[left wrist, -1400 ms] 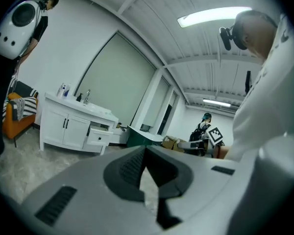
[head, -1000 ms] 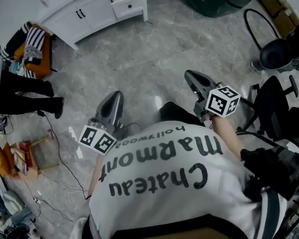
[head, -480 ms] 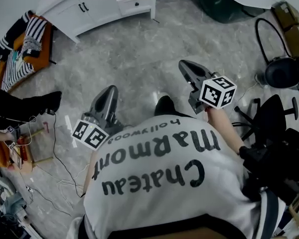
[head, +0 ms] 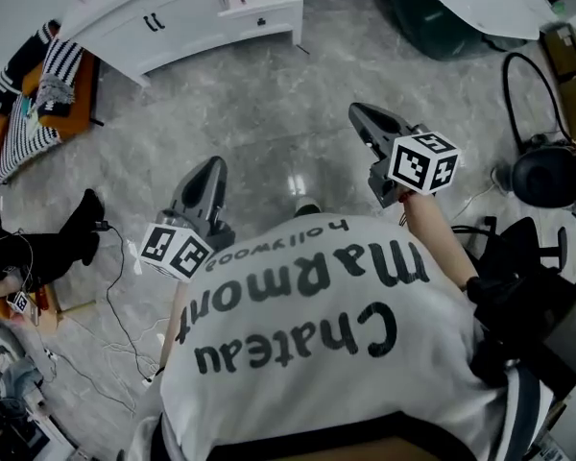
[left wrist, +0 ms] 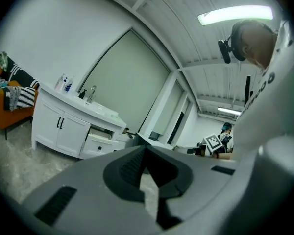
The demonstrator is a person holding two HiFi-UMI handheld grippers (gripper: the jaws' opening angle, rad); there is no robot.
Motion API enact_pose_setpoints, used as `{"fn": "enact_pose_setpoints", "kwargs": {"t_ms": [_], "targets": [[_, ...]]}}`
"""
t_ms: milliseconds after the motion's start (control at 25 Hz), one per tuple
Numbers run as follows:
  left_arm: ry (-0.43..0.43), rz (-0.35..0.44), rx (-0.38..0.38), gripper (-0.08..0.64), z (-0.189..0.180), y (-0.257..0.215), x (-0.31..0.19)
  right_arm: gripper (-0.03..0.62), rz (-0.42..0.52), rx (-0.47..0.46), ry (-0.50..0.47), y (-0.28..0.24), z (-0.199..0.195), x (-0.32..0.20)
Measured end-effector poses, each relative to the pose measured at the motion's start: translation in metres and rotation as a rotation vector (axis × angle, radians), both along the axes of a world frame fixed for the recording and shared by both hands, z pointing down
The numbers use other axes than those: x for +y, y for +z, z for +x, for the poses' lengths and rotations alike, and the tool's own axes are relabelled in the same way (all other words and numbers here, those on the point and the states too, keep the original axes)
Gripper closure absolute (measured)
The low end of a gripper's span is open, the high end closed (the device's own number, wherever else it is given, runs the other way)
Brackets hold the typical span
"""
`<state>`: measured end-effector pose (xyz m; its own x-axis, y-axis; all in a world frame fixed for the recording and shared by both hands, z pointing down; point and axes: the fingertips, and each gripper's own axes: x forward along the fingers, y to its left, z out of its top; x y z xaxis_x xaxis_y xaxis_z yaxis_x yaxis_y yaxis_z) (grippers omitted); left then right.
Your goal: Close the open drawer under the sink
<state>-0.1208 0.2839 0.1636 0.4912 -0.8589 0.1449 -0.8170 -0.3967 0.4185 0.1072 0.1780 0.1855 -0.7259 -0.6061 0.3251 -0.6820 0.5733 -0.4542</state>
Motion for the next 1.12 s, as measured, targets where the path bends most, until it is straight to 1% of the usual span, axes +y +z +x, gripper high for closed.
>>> {"fn": "enact_pose_setpoints", "kwargs": {"t_ms": [160,280,360,520,640,760,880,1000,1120], "targets": [[-0.07,0.002,0.032,0.552,-0.001,-0.005,-0.031,0.58,-0.047,-0.024,-0.035,0.008,0.002,-0.033],[-0.092,0.0,0.038,0.552,-0.003,-0.005,-0.045,0.58,-0.071,-0.033,-0.046,0.014,0.001,-0.051],[-0.099,-0.021,0.029,0.552,-0.004,0.002,-0.05,0.58,-0.082,-0.035,-0.051,0.017,-0.001,-0.059],[-0.118,-0.067,0.029,0.552,-0.004,0.013,-0.06,0.58,-0.097,-0.003,-0.06,0.025,0.001,-0.071],[-0.109,-0.07,0.02,0.552,0.001,0.015,-0.066,0.58,-0.119,-0.01,-0.05,0.033,0.005,-0.077],[-0.095,-0.075,-0.014,0.552,0.007,0.015,-0.067,0.58,-0.139,-0.023,-0.042,0.043,0.008,-0.077],[-0.088,-0.088,-0.04,0.552,0.01,0.018,-0.066,0.58,-0.159,-0.027,-0.058,0.051,0.006,-0.073],[-0.087,-0.119,-0.034,0.552,0.01,0.023,-0.07,0.58,-0.184,-0.019,-0.057,0.058,0.006,-0.072],[-0.066,-0.135,-0.029,0.552,0.009,0.031,-0.082,0.58,-0.213,-0.011,-0.036,0.065,0.008,-0.076]]}}
